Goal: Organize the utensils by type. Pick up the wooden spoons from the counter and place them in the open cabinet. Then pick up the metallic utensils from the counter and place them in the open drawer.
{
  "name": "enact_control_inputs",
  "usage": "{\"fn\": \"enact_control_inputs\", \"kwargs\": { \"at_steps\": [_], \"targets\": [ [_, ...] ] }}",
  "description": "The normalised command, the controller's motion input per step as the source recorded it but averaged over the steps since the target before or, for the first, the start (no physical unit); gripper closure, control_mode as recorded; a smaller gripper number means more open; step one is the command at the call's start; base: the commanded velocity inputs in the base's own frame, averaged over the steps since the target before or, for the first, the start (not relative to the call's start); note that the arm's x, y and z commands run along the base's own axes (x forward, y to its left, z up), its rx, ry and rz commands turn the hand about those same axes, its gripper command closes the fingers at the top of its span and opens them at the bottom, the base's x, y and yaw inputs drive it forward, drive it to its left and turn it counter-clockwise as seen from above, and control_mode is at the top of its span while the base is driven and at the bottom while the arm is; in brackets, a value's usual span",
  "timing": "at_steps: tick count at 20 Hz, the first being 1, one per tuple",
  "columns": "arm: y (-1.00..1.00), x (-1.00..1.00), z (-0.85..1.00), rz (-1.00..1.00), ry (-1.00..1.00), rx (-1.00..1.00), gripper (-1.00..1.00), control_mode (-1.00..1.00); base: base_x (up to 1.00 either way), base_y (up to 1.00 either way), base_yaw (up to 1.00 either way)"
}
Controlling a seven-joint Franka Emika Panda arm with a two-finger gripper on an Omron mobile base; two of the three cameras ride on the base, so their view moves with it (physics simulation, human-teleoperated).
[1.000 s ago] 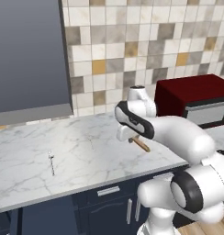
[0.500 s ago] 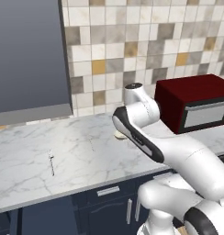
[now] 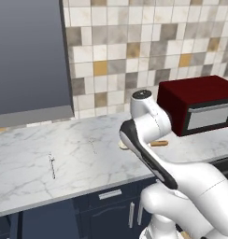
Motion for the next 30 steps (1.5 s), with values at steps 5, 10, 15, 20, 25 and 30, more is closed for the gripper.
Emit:
{"fn": "enact_control_inputs", "kwargs": {
  "at_steps": [5,10,15,20,25,30],
  "targets": [
    [0.0,0.0,0.0,0.0,0.0,0.0,1.0,1.0,-0.27,0.0,0.0],
    [0.0,0.0,0.0,0.0,0.0,0.0,1.0,1.0,-0.61,0.0,0.0],
    [0.0,0.0,0.0,0.0,0.0,0.0,1.0,1.0,-0.6,0.16,0.41],
    [0.0,0.0,0.0,0.0,0.0,0.0,1.0,1.0,-0.33,0.33,0.98],
    [0.0,0.0,0.0,0.0,0.0,0.0,1.0,1.0,-0.14,0.36,1.0],
    [0.0,0.0,0.0,0.0,0.0,0.0,1.0,1.0,0.05,0.38,0.98]
  ]
}}
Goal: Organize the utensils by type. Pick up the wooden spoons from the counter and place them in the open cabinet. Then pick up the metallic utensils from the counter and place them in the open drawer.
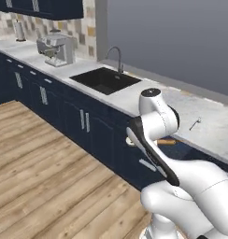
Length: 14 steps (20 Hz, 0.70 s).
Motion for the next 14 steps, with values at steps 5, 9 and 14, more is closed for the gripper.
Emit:
{"fn": "enact_control_inputs", "kwargs": {
  "at_steps": [5,9,14],
  "targets": [
    [0.0,0.0,0.0,0.0,0.0,0.0,1.0,1.0,0.55,0.41,0.6],
    [0.0,0.0,0.0,0.0,0.0,0.0,1.0,1.0,0.97,0.44,0.15],
    [0.0,0.0,0.0,0.0,0.0,0.0,1.0,1.0,1.0,0.4,0.01]
  ]
}}
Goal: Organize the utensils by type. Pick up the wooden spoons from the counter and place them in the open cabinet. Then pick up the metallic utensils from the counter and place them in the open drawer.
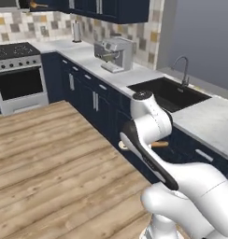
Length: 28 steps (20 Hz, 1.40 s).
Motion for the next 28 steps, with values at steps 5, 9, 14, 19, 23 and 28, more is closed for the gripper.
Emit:
{"fn": "enact_control_inputs", "kwargs": {
  "at_steps": [5,9,14,19,23,28],
  "targets": [
    [0.0,0.0,0.0,0.0,0.0,0.0,1.0,1.0,1.0,0.44,0.0],
    [0.0,0.0,0.0,0.0,0.0,0.0,1.0,1.0,1.0,0.45,0.0],
    [0.0,0.0,0.0,0.0,0.0,0.0,1.0,1.0,1.0,0.42,0.0],
    [0.0,0.0,0.0,0.0,0.0,0.0,1.0,1.0,1.0,0.4,0.0],
    [0.0,0.0,0.0,0.0,0.0,0.0,1.0,1.0,1.0,0.32,0.0],
    [0.0,0.0,0.0,0.0,0.0,0.0,1.0,1.0,1.0,0.28,0.0]
  ]
}}
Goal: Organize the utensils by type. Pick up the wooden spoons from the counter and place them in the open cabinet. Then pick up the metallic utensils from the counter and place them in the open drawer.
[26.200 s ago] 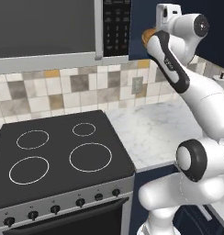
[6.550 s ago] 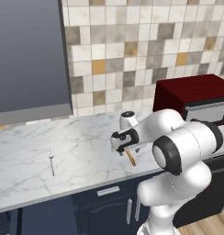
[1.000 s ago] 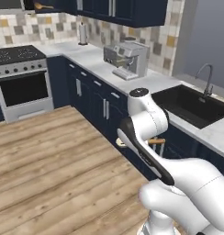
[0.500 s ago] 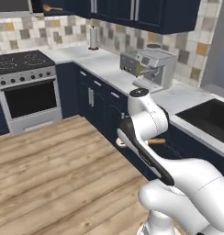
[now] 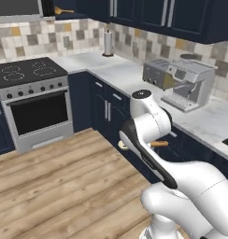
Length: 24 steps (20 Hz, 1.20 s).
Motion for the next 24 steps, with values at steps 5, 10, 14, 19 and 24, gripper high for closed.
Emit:
{"fn": "enact_control_inputs", "kwargs": {
  "at_steps": [5,10,14,19,24],
  "targets": [
    [0.0,0.0,0.0,0.0,0.0,0.0,1.0,1.0,1.0,0.26,0.0],
    [0.0,0.0,0.0,0.0,0.0,0.0,1.0,1.0,1.0,0.18,0.0],
    [0.0,0.0,0.0,0.0,0.0,0.0,1.0,1.0,1.0,0.1,0.01],
    [0.0,0.0,0.0,0.0,0.0,0.0,1.0,1.0,1.0,0.0,0.11],
    [0.0,0.0,0.0,0.0,0.0,0.0,1.0,1.0,1.0,-0.1,0.16]
  ]
}}
